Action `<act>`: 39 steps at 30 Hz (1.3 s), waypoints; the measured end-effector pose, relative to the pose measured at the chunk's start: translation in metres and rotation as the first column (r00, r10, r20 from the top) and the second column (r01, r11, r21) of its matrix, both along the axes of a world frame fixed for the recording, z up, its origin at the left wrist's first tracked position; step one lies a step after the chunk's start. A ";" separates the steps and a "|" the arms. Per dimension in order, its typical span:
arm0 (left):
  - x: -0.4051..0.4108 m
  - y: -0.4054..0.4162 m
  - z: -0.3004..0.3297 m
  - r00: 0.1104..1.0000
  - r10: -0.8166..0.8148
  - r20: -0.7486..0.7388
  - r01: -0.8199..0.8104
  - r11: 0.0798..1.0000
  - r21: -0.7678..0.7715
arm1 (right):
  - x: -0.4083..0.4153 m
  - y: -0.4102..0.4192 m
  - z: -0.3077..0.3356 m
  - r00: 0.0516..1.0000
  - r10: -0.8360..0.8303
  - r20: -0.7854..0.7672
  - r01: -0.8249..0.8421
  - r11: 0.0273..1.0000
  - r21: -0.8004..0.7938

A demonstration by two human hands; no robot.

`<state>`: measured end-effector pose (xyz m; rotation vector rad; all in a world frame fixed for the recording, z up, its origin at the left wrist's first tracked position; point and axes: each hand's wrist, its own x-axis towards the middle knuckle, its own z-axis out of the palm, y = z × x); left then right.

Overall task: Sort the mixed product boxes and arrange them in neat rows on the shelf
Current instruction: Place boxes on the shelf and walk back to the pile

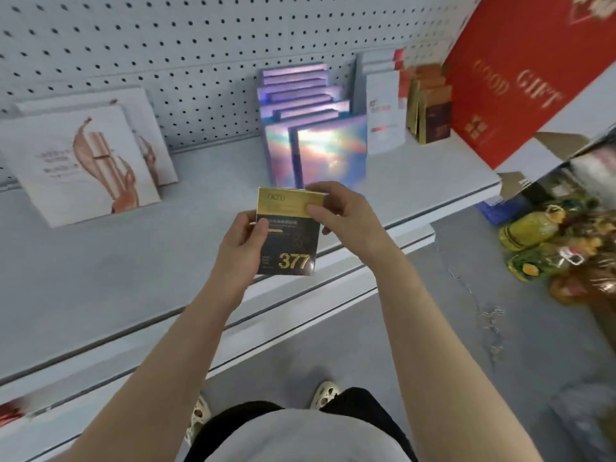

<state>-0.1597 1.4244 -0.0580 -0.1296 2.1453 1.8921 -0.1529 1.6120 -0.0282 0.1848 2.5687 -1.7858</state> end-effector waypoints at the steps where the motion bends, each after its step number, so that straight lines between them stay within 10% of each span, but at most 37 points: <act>1: 0.003 0.025 -0.001 1.000 -0.019 -0.009 0.019 1.000 -0.001 | 0.005 0.027 0.003 1.000 0.002 -0.002 -0.002 1.000 0.030; 19: -0.093 0.316 -0.014 0.931 -0.318 -0.182 0.255 0.919 -0.301 | -0.082 0.374 0.014 0.981 -0.156 -0.113 0.184 0.934 0.307; 39: -0.167 0.470 -0.054 0.965 -0.203 -0.168 0.076 0.825 -0.561 | -0.234 0.447 -0.043 0.968 0.149 -0.200 -0.005 0.812 0.583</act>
